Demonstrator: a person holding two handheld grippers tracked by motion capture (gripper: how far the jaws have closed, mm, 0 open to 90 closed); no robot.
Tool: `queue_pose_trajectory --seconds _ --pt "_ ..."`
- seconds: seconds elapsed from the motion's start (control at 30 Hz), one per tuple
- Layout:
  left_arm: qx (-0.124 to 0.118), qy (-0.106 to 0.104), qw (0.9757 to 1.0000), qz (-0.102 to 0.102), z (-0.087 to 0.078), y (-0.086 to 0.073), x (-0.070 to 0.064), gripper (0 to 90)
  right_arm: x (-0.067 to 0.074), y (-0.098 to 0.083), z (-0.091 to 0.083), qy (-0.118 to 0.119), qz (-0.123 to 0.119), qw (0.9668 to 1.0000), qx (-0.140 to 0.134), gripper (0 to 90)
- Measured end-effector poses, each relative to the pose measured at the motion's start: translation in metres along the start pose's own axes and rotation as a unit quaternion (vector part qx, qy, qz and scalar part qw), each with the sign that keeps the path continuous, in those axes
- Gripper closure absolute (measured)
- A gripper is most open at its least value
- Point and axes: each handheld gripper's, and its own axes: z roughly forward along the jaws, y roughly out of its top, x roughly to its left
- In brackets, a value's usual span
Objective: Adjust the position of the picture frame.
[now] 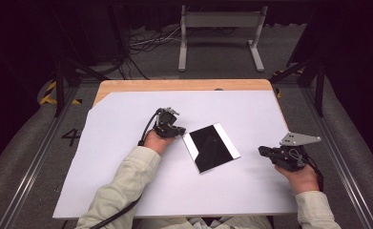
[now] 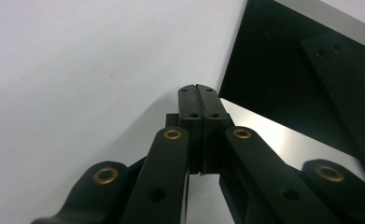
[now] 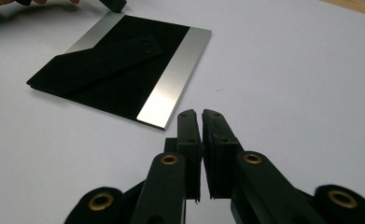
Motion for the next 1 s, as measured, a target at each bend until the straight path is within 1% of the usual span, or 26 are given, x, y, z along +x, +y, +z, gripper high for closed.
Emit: queue_pose_trajectory --seconds 0.03,0.07,0.1,0.13,0.2,0.23,0.3,0.33,0.4,0.47,0.5,0.53,0.57,0.6,0.63,0.67,0.83,0.93,0.97,1.0 --pt "0.005 -0.001 1.0 0.0 -0.001 -0.001 -0.002 90.0 0.0 0.0 0.0 0.0 0.0 1.0 0.0 85.4" --pt "0.008 -0.003 0.9999 0.006 -0.002 -0.002 -0.003 90.0 -0.001 0.0 -0.001 -0.001 0.001 1.0 0.0 85.5" --pt "0.009 -0.005 0.9999 0.007 -0.002 -0.003 -0.005 90.0 -0.001 0.0 -0.001 -0.003 0.001 1.0 0.0 85.5" --pt "0.014 -0.007 0.9998 0.015 -0.003 -0.004 -0.007 90.0 -0.001 0.0 -0.002 -0.003 0.001 1.0 0.0 85.5" --pt "0.02 -0.009 0.9996 0.02 -0.005 -0.005 -0.01 90.0 -0.002 0.001 -0.002 -0.004 0.001 1.0 0.0 85.9" --pt "0.026 -0.008 0.9993 0.027 -0.006 -0.006 -0.013 90.0 -0.002 0.001 -0.002 -0.004 0.001 1.0 0.0 86.1" --pt "0.034 -0.008 0.9988 0.034 -0.007 -0.007 -0.016 90.0 -0.003 0.001 -0.002 -0.005 0.001 1.0 0.001 86.6" --pt "0.034 -0.01 0.9988 0.034 -0.008 -0.008 -0.018 90.0 -0.003 0.002 -0.002 -0.005 0.001 1.0 0.002 86.7" --pt "0.043 -0.014 0.9982 0.04 -0.009 -0.01 -0.022 90.0 -0.003 0.002 -0.001 -0.003 -0.001 1.0 0.006 86.8" --pt "0.05 -0.017 0.9973 0.051 -0.012 -0.013 -0.026 90.0 -0.003 0.003 0.001 0.0 0.0 0.9999 0.012 87.0" --pt "0.054 -0.022 0.997 0.05 -0.013 -0.014 -0.029 90.0 -0.003 0.004 0.002 0.001 -0.001 0.9999 0.016 87.5" --pt "0.057 -0.024 0.9965 0.056 -0.014 -0.016 -0.03 90.0 -0.002 0.004 0.004 0.004 -0.003 0.9998 0.021 88.0" --pt "0.057 -0.024 0.9965 0.056 -0.014 -0.016 -0.03 90.0 -0.002 0.004 0.006 0.008 -0.004 0.9996 0.026 88.6" --pt "0.063 -0.025 0.9956 0.065 -0.015 -0.018 -0.035 90.0 -0.002 0.005 0.008 0.011 -0.005 0.9994 0.031 89.1" --pt "0.063 -0.025 0.9956 0.065 -0.015 -0.018 -0.035 90.0 -0.002 0.005 0.008 0.011 -0.005 0.9994 0.031 89.1" --pt "0.067 -0.03 0.9953 0.063 -0.016 -0.02 -0.039 90.0 -0.001 0.005 0.009 0.013 -0.007 0.9993 0.034 89.3" --pt "0.079 -0.04 0.9922 0.088 -0.019 -0.029 -0.058 90.0 0.001 0.007 0.018 0.031 -0.012 0.9979 0.056 89.5" --pt "0.082 -0.048 0.991 0.094 -0.02 -0.033 -0.064 90.0 0.002 0.006 0.023 0.043 -0.013 0.9965 0.071 89.5" --pt "0.082 -0.046 0.9908 0.098 -0.02 -0.033 -0.065 90.0 0.002 0.006 0.026 0.047 -0.016 0.9958 0.076 89.5" --pt "0.081 -0.049 0.9908 0.097 -0.021 -0.033 -0.064 90.0 0.003 0.005 0.028 0.051 -0.02 0.9951 0.082 89.6"
